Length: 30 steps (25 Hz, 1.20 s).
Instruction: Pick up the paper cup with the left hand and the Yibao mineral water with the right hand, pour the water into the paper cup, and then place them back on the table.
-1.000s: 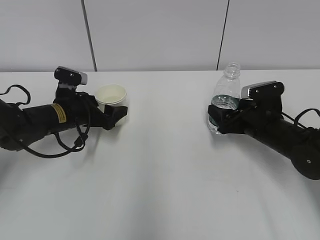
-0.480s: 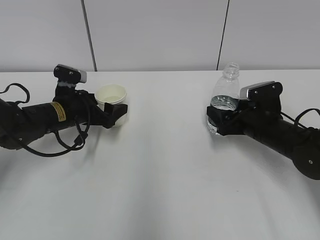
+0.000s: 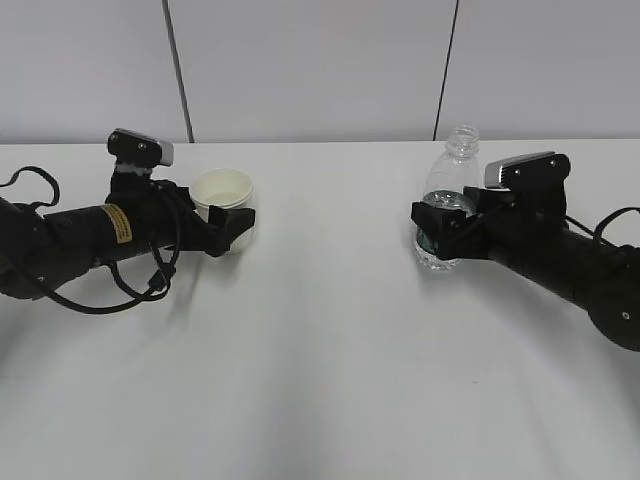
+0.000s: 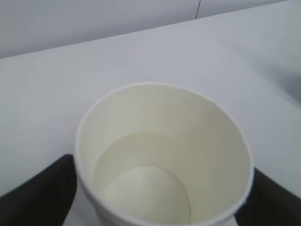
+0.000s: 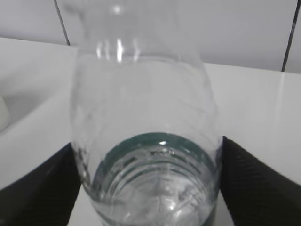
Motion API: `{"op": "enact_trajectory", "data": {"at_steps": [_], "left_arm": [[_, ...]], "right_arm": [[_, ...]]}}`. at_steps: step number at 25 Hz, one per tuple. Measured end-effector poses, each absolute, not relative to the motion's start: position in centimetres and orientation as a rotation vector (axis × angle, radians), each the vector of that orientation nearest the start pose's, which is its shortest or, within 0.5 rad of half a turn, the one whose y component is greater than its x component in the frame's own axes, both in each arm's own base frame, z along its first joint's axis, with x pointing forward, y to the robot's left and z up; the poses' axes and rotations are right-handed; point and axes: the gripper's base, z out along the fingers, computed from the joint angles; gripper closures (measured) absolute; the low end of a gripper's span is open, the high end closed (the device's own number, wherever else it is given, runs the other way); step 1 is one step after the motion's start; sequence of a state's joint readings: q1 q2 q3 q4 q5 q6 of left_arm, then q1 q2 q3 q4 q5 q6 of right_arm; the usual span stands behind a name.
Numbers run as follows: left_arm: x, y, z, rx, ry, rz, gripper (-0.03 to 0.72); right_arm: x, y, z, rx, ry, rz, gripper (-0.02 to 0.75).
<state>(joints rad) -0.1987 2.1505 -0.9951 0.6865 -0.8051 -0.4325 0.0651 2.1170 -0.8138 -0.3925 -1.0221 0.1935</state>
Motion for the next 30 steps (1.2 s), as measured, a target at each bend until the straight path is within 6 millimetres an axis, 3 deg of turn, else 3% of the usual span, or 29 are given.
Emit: {"op": "enact_trajectory", "data": {"at_steps": [8,30], "left_arm": [[38.6,-12.0,9.9,0.581,1.862,-0.541,0.097],[38.6,-12.0,13.9,0.585,1.774,-0.515,0.097]], "right_arm": [[36.9,5.3,11.7,-0.327,1.756,0.313,0.068],[36.6,5.3,16.2,-0.313,1.678,0.306,0.069]]}}
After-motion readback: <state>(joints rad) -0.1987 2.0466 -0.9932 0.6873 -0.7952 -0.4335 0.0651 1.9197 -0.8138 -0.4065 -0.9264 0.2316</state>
